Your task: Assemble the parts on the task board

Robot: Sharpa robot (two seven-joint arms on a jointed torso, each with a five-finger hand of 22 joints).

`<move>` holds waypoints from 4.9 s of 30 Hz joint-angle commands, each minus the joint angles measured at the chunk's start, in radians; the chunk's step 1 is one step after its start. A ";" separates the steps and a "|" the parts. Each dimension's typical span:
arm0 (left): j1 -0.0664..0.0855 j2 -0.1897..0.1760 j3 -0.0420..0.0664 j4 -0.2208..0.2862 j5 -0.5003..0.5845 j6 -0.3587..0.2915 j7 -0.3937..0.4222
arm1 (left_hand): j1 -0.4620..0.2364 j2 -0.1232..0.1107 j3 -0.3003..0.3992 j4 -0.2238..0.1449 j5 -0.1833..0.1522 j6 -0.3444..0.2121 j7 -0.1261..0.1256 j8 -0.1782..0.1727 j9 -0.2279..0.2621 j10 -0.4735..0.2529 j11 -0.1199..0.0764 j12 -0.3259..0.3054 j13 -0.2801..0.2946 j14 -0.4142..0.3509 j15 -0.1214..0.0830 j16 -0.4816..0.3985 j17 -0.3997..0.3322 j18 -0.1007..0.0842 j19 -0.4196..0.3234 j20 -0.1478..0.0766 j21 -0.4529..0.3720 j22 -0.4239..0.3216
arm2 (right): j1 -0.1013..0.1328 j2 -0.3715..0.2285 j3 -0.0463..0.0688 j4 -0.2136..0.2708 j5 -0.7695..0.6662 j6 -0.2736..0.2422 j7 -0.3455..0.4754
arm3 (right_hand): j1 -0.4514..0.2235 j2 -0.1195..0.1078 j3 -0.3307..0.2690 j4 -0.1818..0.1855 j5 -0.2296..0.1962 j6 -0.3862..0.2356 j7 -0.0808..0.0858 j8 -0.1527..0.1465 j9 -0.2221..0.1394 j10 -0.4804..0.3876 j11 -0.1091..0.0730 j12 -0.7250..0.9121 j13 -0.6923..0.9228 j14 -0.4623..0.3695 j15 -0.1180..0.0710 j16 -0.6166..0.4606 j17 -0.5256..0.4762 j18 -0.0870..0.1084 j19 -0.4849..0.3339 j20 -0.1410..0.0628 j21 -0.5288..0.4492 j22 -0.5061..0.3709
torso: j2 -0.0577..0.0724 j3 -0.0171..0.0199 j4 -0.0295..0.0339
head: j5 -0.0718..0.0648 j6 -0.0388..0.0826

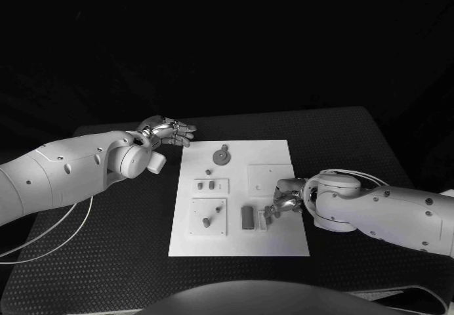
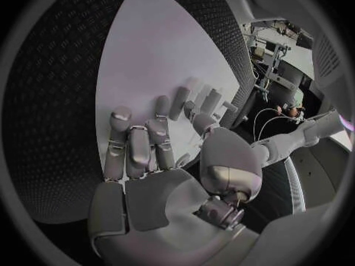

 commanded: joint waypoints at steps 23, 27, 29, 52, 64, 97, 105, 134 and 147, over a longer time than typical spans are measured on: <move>0.002 -0.003 0.000 0.003 -0.003 0.015 0.001 | -0.006 -0.001 -0.006 0.002 -0.003 -0.007 -0.002 0.007 -0.001 -0.004 0.000 0.002 -0.001 0.001 0.004 -0.006 0.003 0.008 -0.009 0.000 0.002 -0.002 | 0.025 -0.088 -0.015 0.034 0.045 0.038 -0.027 | -0.070 -0.025 0.002 0.020 0.005 -0.013 0.013 -0.014 -0.036 -0.018 -0.001 -0.014 -0.003 -0.014 0.002 -0.006 -0.007 0.015 -0.007 -0.001 -0.010 0.013 | 0.000 0.0021 -0.0002 | 0.000 0.006; 0.002 -0.004 0.000 0.002 -0.003 0.014 0.001 | -0.006 -0.001 -0.006 0.003 -0.003 -0.007 -0.002 0.007 -0.001 -0.004 0.000 0.002 -0.001 0.001 0.004 -0.007 0.004 0.008 -0.009 0.000 0.002 -0.002 | 0.026 -0.099 -0.014 0.053 0.049 0.020 -0.025 | -0.086 -0.037 0.012 0.035 0.005 -0.013 0.012 -0.013 -0.036 -0.017 -0.002 -0.015 0.000 -0.012 0.001 -0.007 -0.003 0.015 -0.005 -0.003 -0.010 0.014 | 0.000 0.0025 -0.0004 | 0.001 0.006; 0.001 -0.004 0.000 0.002 -0.003 0.015 0.000 | -0.006 -0.001 -0.006 0.003 -0.003 -0.007 -0.002 0.007 -0.001 -0.004 0.000 0.002 -0.001 0.001 0.004 -0.007 0.004 0.008 -0.009 0.000 0.002 -0.002 | 0.028 -0.099 -0.013 0.062 0.050 0.015 -0.024 | -0.092 -0.050 0.020 0.046 0.005 -0.012 0.012 -0.013 -0.036 -0.016 -0.002 -0.015 0.002 -0.011 0.001 -0.007 -0.002 0.015 -0.004 -0.005 -0.010 0.014 | 0.000 0.0023 -0.0004 | 0.001 0.006; 0.001 0.004 -0.001 0.000 -0.004 0.026 -0.003 | -0.008 0.000 -0.006 0.005 -0.003 -0.008 -0.002 0.007 -0.002 -0.005 0.000 0.002 -0.002 0.000 0.005 -0.009 0.005 0.008 -0.010 0.001 0.002 -0.002 | -0.002 0.022 -0.014 -0.009 -0.075 0.060 -0.028 | -0.102 -0.058 0.048 0.087 0.005 -0.010 0.010 -0.008 -0.033 -0.003 -0.004 -0.010 0.016 -0.002 -0.002 -0.005 0.010 0.015 0.003 -0.009 -0.006 0.016 | 0.000 0.0014 0.0017 | -0.004 0.005; 0.001 0.004 -0.001 0.000 -0.005 0.030 -0.005 | -0.008 0.000 -0.006 0.005 -0.003 -0.008 -0.002 0.007 -0.002 -0.005 0.000 0.002 -0.002 0.000 0.005 -0.010 0.006 0.008 -0.010 0.001 0.002 -0.003 | -0.007 0.028 -0.015 -0.011 -0.076 0.086 -0.030 | -0.091 -0.043 0.041 0.066 0.005 -0.010 0.010 -0.007 -0.031 0.001 -0.004 -0.008 0.022 0.001 -0.003 -0.004 0.014 0.015 0.002 -0.010 -0.003 0.017 | 0.000 0.0013 -0.0005 | -0.001 0.003; 0.001 0.000 -0.001 0.000 -0.008 0.027 -0.008 | -0.010 -0.002 -0.008 0.006 -0.003 -0.008 -0.002 0.008 -0.002 -0.005 0.000 0.002 -0.002 0.000 0.005 -0.012 0.009 0.008 -0.012 0.001 0.002 -0.003 | -0.009 -0.009 -0.015 -0.009 -0.121 0.101 -0.033 | 0.095 0.030 0.016 -0.064 0.005 -0.006 0.009 0.000 -0.026 0.013 -0.005 -0.016 0.027 0.004 -0.001 -0.009 0.008 0.015 0.002 -0.004 0.001 0.015 | 0.000 0.0016 -0.0010 | -0.001 -0.001; 0.001 0.000 -0.001 0.000 -0.008 0.027 -0.009 | -0.010 -0.002 -0.008 0.006 -0.003 -0.008 -0.002 0.008 -0.002 -0.005 0.000 0.002 -0.002 0.000 0.006 -0.013 0.009 0.008 -0.012 0.001 0.002 -0.003 | -0.009 -0.016 -0.015 -0.009 -0.120 0.096 -0.032 | 0.093 0.025 0.011 -0.061 0.005 -0.006 0.009 0.000 -0.027 0.011 -0.005 -0.018 0.024 0.002 0.000 -0.010 0.005 0.015 0.001 -0.002 0.000 0.015 | 0.000 0.0022 -0.0015 | -0.001 0.001; 0.001 -0.001 -0.001 0.003 -0.016 0.026 -0.009 | -0.010 -0.003 -0.009 0.006 -0.003 -0.008 -0.002 0.008 -0.003 -0.005 0.000 0.002 -0.002 -0.002 0.006 -0.016 0.011 0.008 -0.014 0.002 0.002 -0.004 | -0.008 0.005 -0.015 0.020 -0.449 0.203 -0.033 | -0.023 -0.082 0.034 0.100 0.005 -0.066 0.033 -0.033 -0.042 -0.075 0.019 -0.062 -0.012 -0.106 0.019 -0.025 -0.104 0.015 -0.040 0.011 -0.029 0.013 | 0.000 0.0008 -0.0001 | -0.007 0.001; 0.001 -0.003 -0.002 0.006 -0.020 0.027 -0.012 | -0.009 -0.003 -0.008 0.005 -0.003 -0.008 -0.002 0.009 -0.003 -0.006 0.000 0.002 -0.002 -0.002 0.007 -0.016 0.012 0.008 -0.015 0.002 0.002 -0.004 | -0.020 0.000 -0.015 0.017 -0.410 0.254 -0.032 | 0.039 0.013 0.011 -0.047 0.005 -0.075 0.039 -0.033 -0.040 -0.084 0.025 -0.059 -0.013 -0.126 0.027 -0.021 -0.112 0.015 -0.058 0.019 -0.020 0.018 | 0.000 0.0020 -0.0009 | -0.008 -0.003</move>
